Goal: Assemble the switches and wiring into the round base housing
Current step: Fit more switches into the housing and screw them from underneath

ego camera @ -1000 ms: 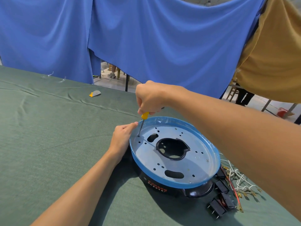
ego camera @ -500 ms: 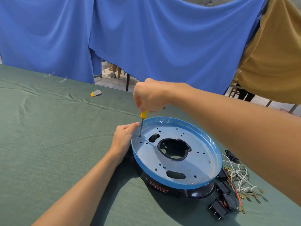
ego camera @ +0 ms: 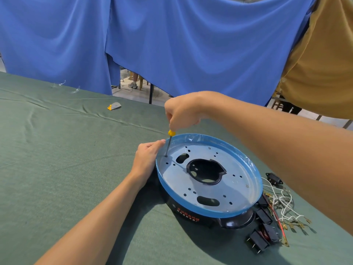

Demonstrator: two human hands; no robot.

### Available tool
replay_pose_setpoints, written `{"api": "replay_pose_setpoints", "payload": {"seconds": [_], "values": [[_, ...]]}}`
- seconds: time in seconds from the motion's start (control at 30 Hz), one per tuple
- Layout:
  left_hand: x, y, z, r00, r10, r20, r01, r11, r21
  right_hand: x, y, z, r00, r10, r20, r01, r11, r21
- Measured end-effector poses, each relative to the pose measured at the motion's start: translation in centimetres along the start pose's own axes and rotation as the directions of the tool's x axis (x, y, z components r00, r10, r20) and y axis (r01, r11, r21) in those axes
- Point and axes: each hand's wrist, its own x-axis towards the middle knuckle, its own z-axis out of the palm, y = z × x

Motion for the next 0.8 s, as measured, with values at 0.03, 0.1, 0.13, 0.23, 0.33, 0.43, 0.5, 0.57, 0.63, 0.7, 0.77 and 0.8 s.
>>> {"api": "replay_pose_setpoints", "payload": {"seconds": [0.03,0.1,0.13,0.23,0.33,0.43,0.5,0.57,0.63,0.7,0.77,0.8], "values": [[0.0,0.0,0.0,1.0,-0.003,-0.004,0.003,1.0,0.012,0.1,0.0,0.4,0.998,-0.013,-0.065,0.013,1.0,0.005],[0.0,0.1,0.0,1.0,-0.001,-0.002,0.001,1.0,0.024,0.2,0.0,1.4,0.978,0.002,-0.208,0.011,0.998,0.061],[-0.1,0.1,0.0,1.0,0.003,-0.003,-0.003,1.0,0.023,0.3,0.1,1.9,0.962,0.034,-0.269,-0.005,0.994,0.107],[-0.1,0.0,0.0,1.0,0.013,0.007,-0.013,1.0,0.009,0.2,-0.1,2.4,0.948,0.125,-0.292,-0.075,0.981,0.178],[0.0,-0.1,-0.1,1.0,0.01,0.006,-0.01,1.0,0.011,-0.5,-0.6,0.9,0.988,0.078,-0.132,-0.071,0.996,0.054],[0.1,-0.2,-0.1,1.0,0.013,0.012,-0.013,1.0,0.018,-0.7,-0.6,0.1,0.997,0.022,-0.074,-0.018,0.999,0.049],[0.1,-0.2,0.0,1.0,0.019,0.009,-0.019,1.0,0.012,-0.6,-0.4,0.4,0.992,-0.022,-0.125,0.033,0.996,0.088],[0.2,-0.3,0.0,1.0,0.024,0.004,-0.024,1.0,0.01,-0.4,-0.2,0.7,0.972,-0.059,-0.226,0.075,0.995,0.061],[0.3,-0.3,0.0,1.0,0.024,0.005,-0.024,1.0,0.015,0.0,-0.2,1.0,0.955,-0.065,-0.29,0.067,0.998,-0.005],[0.3,-0.3,0.0,1.0,0.025,0.013,-0.025,0.999,0.024,0.4,-0.3,1.6,0.95,-0.047,-0.308,0.034,0.998,-0.049],[0.3,-0.4,0.0,0.999,0.033,0.016,-0.033,0.999,0.027,0.4,-0.4,1.6,0.964,-0.033,-0.263,0.019,0.998,-0.055],[0.3,-0.4,0.0,0.999,0.038,0.016,-0.039,0.999,0.019,0.3,-0.5,1.3,0.979,-0.022,-0.205,0.013,0.999,-0.046]]}}
